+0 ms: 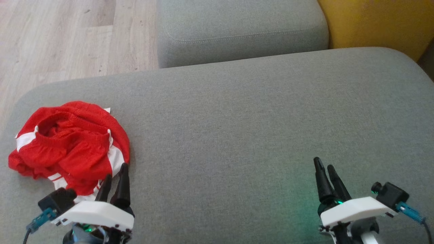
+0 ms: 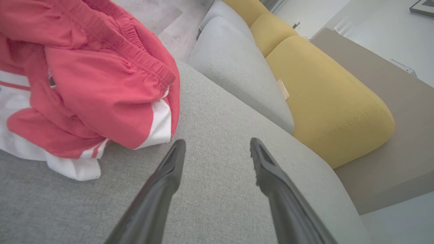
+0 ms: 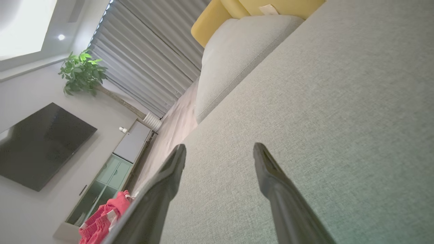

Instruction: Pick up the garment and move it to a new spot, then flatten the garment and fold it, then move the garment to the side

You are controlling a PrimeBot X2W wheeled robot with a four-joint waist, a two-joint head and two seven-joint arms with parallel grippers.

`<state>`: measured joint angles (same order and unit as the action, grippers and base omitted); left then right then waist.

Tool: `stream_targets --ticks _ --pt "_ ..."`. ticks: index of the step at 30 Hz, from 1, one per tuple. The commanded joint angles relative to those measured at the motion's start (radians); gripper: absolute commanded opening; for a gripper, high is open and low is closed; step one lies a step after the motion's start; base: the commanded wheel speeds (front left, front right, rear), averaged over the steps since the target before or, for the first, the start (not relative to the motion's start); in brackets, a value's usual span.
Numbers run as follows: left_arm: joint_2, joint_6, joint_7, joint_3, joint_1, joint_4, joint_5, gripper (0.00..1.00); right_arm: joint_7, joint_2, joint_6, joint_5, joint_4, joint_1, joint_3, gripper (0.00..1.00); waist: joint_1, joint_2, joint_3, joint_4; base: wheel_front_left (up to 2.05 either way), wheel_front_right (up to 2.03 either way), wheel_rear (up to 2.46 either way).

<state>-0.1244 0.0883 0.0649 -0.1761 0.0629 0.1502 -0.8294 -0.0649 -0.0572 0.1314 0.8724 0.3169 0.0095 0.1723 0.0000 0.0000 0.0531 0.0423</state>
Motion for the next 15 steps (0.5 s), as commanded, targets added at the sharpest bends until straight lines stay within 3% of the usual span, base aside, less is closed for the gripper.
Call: stream_targets --ticks 1,15 --pt "-0.023 0.012 0.019 0.011 -0.020 -0.051 0.041 1.00 -0.017 -0.017 0.000 -0.043 -0.044 -0.062 0.028 1.00 0.0000 0.0000 0.002 -0.001 0.00 0.00 0.00" --pt "-0.045 0.053 0.057 -0.023 -0.001 -0.098 0.200 1.00 -0.056 -0.024 0.000 -0.193 -0.063 -0.074 0.085 1.00 0.0000 0.0000 0.010 -0.003 0.00 0.00 0.00"
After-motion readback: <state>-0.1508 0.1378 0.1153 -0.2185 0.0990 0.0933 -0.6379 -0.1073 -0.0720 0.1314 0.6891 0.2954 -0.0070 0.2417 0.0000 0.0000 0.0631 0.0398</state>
